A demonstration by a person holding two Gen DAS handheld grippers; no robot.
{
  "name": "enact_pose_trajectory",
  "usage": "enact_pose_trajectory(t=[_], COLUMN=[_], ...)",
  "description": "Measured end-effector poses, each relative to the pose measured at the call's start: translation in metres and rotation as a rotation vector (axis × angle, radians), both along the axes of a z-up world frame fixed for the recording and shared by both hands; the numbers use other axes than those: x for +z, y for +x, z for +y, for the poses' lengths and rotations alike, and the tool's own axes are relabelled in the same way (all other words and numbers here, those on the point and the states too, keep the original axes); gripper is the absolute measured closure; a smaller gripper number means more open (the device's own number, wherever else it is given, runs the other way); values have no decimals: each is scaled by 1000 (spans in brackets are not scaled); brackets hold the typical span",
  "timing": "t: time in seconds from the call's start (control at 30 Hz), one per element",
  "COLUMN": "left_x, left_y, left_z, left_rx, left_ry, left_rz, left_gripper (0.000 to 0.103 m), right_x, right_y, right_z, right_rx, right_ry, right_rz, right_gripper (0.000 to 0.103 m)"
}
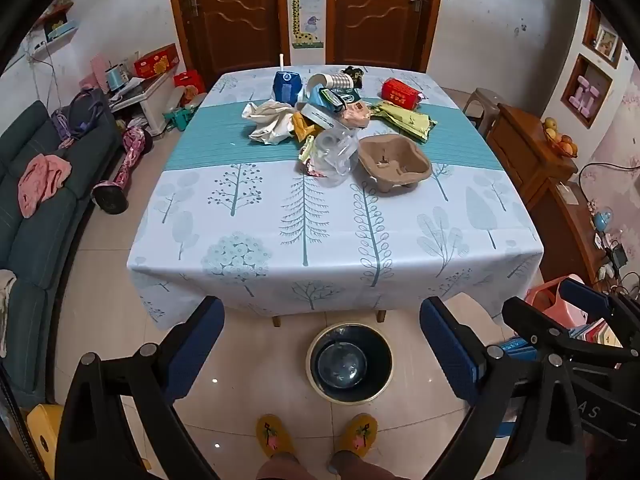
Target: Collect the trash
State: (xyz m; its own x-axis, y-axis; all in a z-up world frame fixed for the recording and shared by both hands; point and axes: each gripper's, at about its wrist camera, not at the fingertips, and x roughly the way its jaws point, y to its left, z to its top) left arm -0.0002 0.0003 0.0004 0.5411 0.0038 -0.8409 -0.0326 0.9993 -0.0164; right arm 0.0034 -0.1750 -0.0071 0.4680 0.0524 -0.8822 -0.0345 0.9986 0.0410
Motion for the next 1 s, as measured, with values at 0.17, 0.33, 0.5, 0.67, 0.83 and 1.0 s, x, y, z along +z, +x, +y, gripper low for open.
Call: enact_pose_trajectory(t=[0.17, 0.33, 0.5, 0.67, 0.83, 1.0], left_x=[1, 5, 2, -1, -2, -3], left_y=[0, -3, 1, 3, 3, 2], left_z=[5, 2, -4, -5, -6, -6], left_rx=[-1, 4, 0, 0, 2, 3], left_ry=[-9, -2, 4, 0, -3, -5], left_rz=[-10, -7, -13, -9, -6, -5], left_gripper=[9, 9, 11, 12, 12, 12], right_x=[0, 2, 6, 5, 1, 1], right_y=[0, 3, 7, 6, 6, 6], right_z=[-1, -5, -8, -3, -6, -6], right_rx=[2, 1, 11, 10, 13, 13], right_ry=[12, 17, 17, 10, 14, 16], right_rz=[-3, -7, -10, -15, -16, -17], right_gripper=[23, 23, 23, 23, 23, 23])
